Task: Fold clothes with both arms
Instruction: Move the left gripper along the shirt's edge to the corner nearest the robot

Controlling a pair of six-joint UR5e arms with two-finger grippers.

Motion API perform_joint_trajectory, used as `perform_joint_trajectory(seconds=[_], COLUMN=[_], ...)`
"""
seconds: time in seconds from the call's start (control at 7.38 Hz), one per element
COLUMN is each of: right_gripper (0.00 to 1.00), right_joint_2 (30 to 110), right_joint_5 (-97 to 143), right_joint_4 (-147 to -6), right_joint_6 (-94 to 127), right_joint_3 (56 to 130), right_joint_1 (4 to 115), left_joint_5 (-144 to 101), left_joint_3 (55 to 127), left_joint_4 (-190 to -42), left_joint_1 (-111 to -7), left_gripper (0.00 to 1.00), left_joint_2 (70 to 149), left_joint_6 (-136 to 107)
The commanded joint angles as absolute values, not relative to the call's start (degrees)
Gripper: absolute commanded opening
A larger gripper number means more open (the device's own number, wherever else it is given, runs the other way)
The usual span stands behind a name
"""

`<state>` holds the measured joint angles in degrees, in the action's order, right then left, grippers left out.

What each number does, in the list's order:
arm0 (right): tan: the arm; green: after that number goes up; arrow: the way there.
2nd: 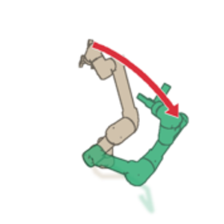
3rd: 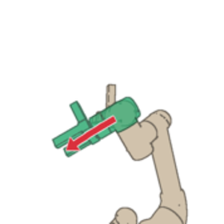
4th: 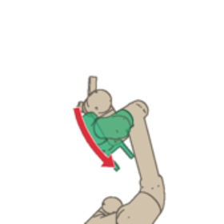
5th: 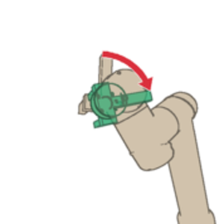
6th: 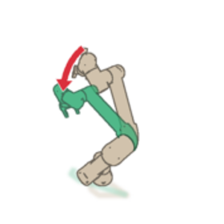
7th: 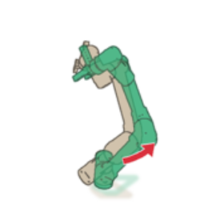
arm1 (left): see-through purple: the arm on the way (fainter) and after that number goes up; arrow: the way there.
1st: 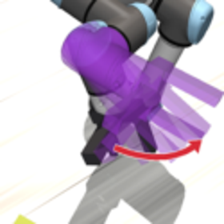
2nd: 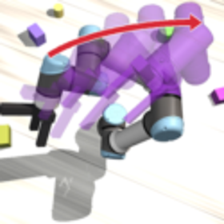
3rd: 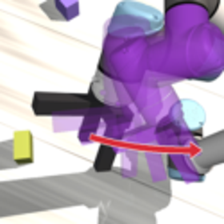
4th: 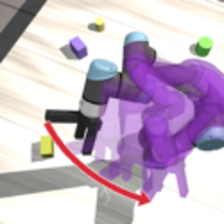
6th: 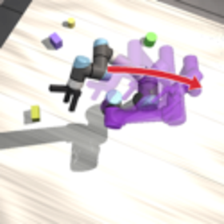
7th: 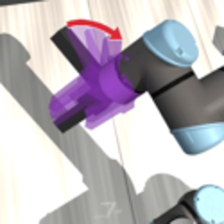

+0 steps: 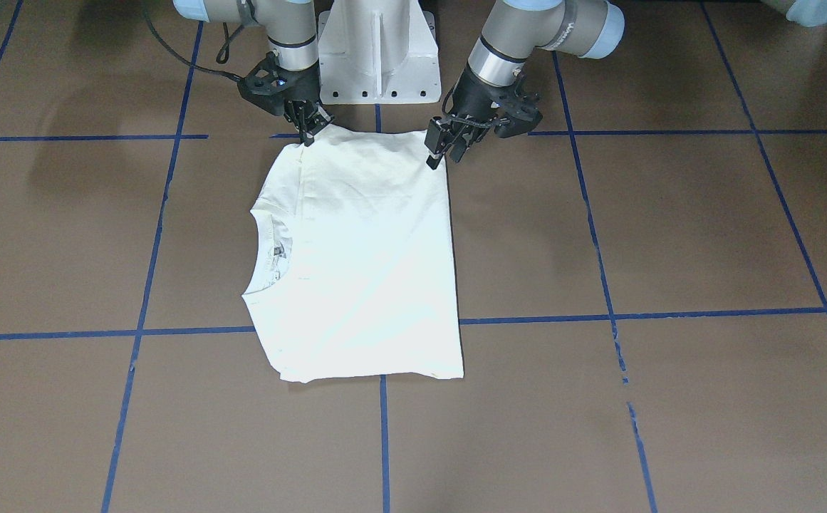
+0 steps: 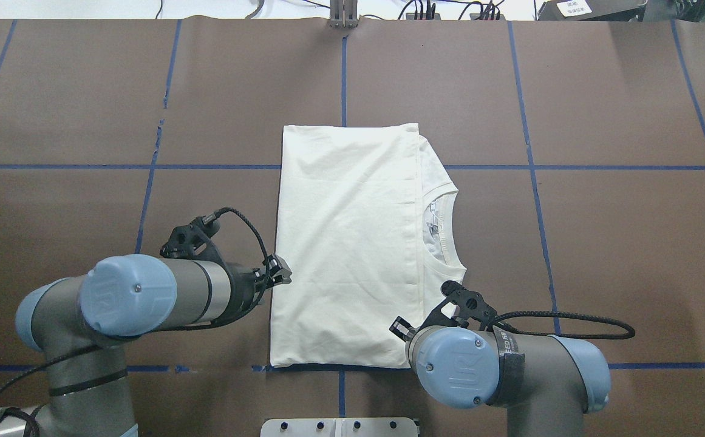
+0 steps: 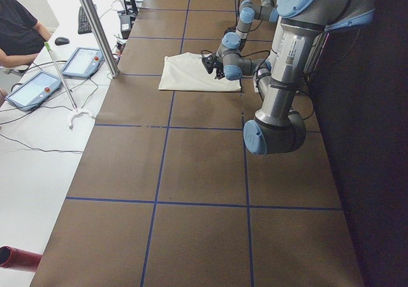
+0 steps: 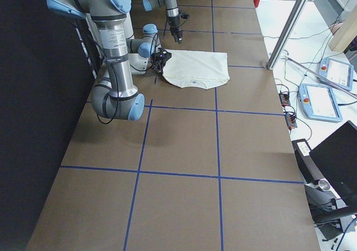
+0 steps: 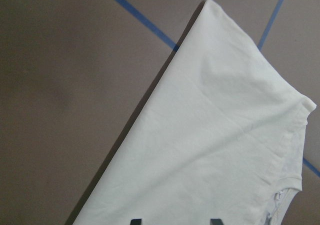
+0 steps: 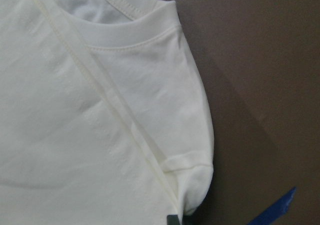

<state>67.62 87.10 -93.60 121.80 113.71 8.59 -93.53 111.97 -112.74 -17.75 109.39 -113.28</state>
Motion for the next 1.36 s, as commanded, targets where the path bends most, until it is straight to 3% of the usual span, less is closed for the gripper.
perform_joint_trajectory(seconds=[0.0, 0.41, 0.54, 0.68, 0.81, 1.08, 1.22], right_gripper=[0.0, 0.0, 0.0, 0.0, 0.0, 0.0, 0.0], right_joint_2=[67.6, 67.6, 67.6, 67.6, 67.6, 67.6, 67.7], right_joint_5=[87.1, 87.1, 87.1, 87.1, 87.1, 87.1, 87.1], right_joint_4=[-93.6, -93.6, -93.6, -93.6, -93.6, -93.6, -93.9], right_joint_6=[121.8, 121.8, 121.7, 121.7, 121.8, 121.8, 121.7], right_joint_3=[113.7, 113.8, 113.8, 113.8, 113.8, 114.5, 117.0], right_joint_1=[8.6, 8.7, 8.7, 8.8, 8.8, 8.5, 7.8], left_joint_5=[-91.3, -91.3, -91.3, -91.3, -91.2, -91.3, -91.3], left_joint_3=[111.9, 110.7, 110.7, 110.6, 110.5, 113.8, 119.2], left_joint_4=[-112.1, -112.0, -111.4, -111.3, -111.3, -111.2, -109.9], left_joint_1=[-11.1, -8.9, -8.4, -8.3, -8.3, -8.9, -8.7], left_gripper=[0.64, 0.63, 0.55, 0.15, 0.0, 0.0, 0.0], left_joint_2=[107.7, 107.6, 107.8, 108.1, 108.1, 107.8, 105.4], left_joint_6=[-117.2, -117.4, -117.9, -119.0, -119.0, -119.1, -120.0])
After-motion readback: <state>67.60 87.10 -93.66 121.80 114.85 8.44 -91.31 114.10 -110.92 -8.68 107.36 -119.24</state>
